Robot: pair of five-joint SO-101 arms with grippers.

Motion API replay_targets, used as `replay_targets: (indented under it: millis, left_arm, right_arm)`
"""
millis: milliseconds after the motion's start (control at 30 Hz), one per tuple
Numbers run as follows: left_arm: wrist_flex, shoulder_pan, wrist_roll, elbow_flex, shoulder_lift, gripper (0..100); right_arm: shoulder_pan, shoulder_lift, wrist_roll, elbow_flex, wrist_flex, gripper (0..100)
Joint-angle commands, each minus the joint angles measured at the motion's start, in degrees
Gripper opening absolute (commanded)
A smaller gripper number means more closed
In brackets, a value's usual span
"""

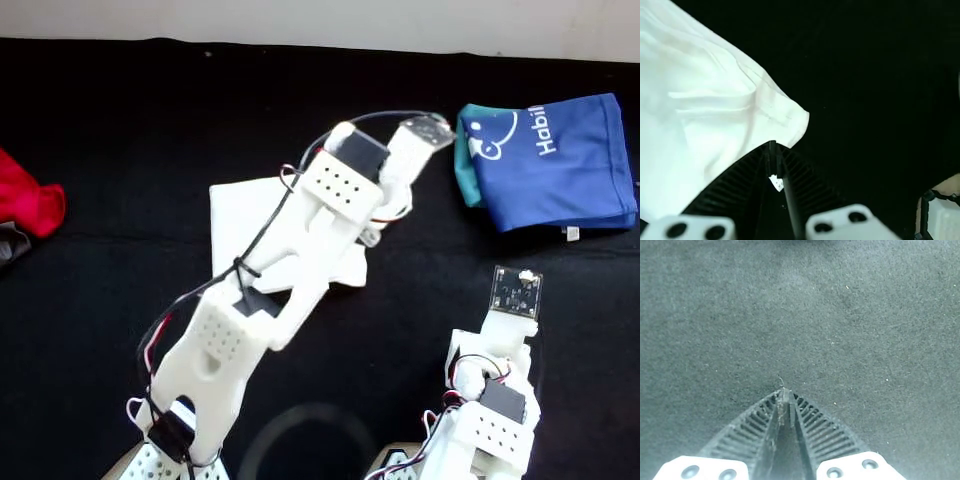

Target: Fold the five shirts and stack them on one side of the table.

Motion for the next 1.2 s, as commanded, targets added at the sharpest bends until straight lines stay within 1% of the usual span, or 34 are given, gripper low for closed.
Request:
replay_targets:
  millis: [0, 100, 200, 300, 400, 467, 600, 767, 867, 1033, 1167]
  left_arm:
    - [-0.7, -3.5, 0.0, 2.9, -6.4, 1]
    - [-5.1, -8.8, 0.0, 6.5, -5.0, 1]
    - [-6.8, -13.0, 0.0, 7.8, -2.0, 1]
    - [-7.2, -15.3, 0.1, 7.8, 1.2, 1]
    - [-7.1, -15.9, 0.2, 7.8, 3.6, 1]
    - [-6.7, -15.3, 0.3, 7.8, 4.5, 1]
    - [-5.6, -12.0, 0.4, 7.8, 5.0, 1]
    - [0.1, -5.5, 3.8, 8.1, 5.1, 1]
    - [0.4, -2.3, 4.4, 8.3, 4.6, 1]
    - [0.4, 2.2, 4.4, 8.9, -0.4, 1]
    - [0.4, 2.9, 4.2, 9.5, -6.4, 1]
  right_arm:
    - [-1.3, -0.7, 0.4, 2.6, -1.0, 0.7]
    - [-1.3, -0.7, 0.4, 2.6, -1.0, 0.7]
    - [-1.3, -0.7, 0.4, 2.6, -1.0, 0.7]
    - [-1.3, -0.7, 0.4, 2.6, -1.0, 0.7]
    - [-1.3, -0.7, 0.4, 2.6, -1.0, 0.7]
    - [-1.3, -0.7, 0.4, 2.6, -1.0, 0.7]
    - [-1.3, -0.7, 0.4, 2.6, -1.0, 0.7]
    - [-1.3, -0.7, 0.4, 2.6, -1.0, 0.7]
    - [-1.3, -0.7, 0.4, 2.6, -1.0, 0.7]
    - [-1.3, -0.7, 0.4, 2.6, -1.0, 0.7]
    - [-1.3, -0.7, 0.4, 2.6, -1.0, 0.7]
